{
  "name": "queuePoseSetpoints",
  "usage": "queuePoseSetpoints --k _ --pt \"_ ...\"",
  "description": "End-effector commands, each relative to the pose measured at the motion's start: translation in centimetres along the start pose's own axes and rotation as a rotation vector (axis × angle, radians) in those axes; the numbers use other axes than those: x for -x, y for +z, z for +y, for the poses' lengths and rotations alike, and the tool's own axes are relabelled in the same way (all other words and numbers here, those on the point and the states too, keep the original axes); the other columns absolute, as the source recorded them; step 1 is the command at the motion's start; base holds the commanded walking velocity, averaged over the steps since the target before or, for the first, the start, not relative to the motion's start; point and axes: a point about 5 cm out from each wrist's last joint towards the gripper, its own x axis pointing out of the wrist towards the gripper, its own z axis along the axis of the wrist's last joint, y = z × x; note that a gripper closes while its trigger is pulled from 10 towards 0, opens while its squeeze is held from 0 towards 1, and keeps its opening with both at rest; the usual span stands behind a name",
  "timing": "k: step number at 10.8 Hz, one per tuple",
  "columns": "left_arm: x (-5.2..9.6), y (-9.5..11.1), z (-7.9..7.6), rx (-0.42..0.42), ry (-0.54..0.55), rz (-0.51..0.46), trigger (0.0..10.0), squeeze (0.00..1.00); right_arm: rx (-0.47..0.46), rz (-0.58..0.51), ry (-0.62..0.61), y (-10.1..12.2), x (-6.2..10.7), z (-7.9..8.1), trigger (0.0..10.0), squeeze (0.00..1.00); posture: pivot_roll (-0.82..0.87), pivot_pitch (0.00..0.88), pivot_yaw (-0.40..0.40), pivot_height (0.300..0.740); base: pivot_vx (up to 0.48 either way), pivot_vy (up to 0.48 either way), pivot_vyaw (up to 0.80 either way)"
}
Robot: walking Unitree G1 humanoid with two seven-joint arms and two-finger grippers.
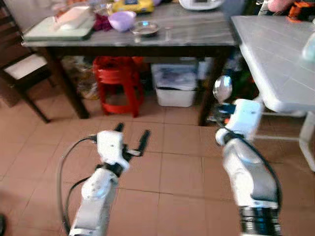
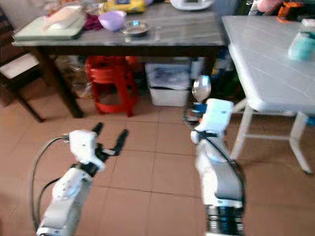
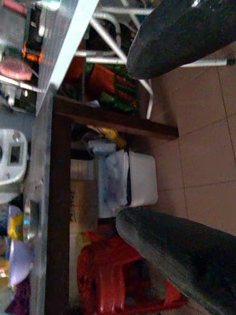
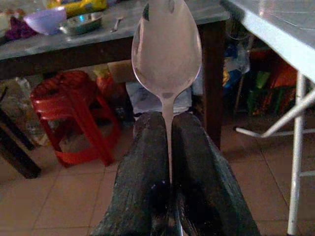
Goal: Setting the table
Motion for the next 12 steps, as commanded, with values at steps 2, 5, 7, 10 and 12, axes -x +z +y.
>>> queuePoseSetpoints --k 2,5,7,10,12 --pt "0.31 0.05 0.81 -0.020 0.011 0.009 10.0 0.00 -0.013 -0.014 0.036 0.18 -0.09 1.13 10.0 0.00 -0.05 0.130 0.061 0.740 0.480 0.000 0.00" --pt "0.27 0.02 0.72 -0.017 0.002 0.012 10.0 0.00 -0.005 -0.018 0.035 0.17 -0.09 1.10 10.0 0.00 -0.05 0.130 0.063 0.740 0.480 0.000 0.00" --pt "0.30 -0.02 0.65 -0.017 -0.001 0.014 10.0 0.00 -0.006 -0.017 0.033 0.10 -0.07 1.11 10.0 0.00 -0.05 0.130 0.064 0.740 0.480 0.000 0.00" --pt "0.29 -0.11 0.51 -0.014 -0.007 0.021 10.0 0.00 -0.006 -0.014 0.028 -0.02 -0.01 0.99 10.0 0.00 -0.05 0.134 0.067 0.740 0.480 0.000 0.00" --pt "0.24 -0.20 0.47 -0.014 -0.010 0.024 10.0 0.00 -0.007 -0.015 0.029 -0.03 -0.05 1.00 10.0 0.00 -0.05 0.133 0.066 0.740 0.480 0.000 0.00"
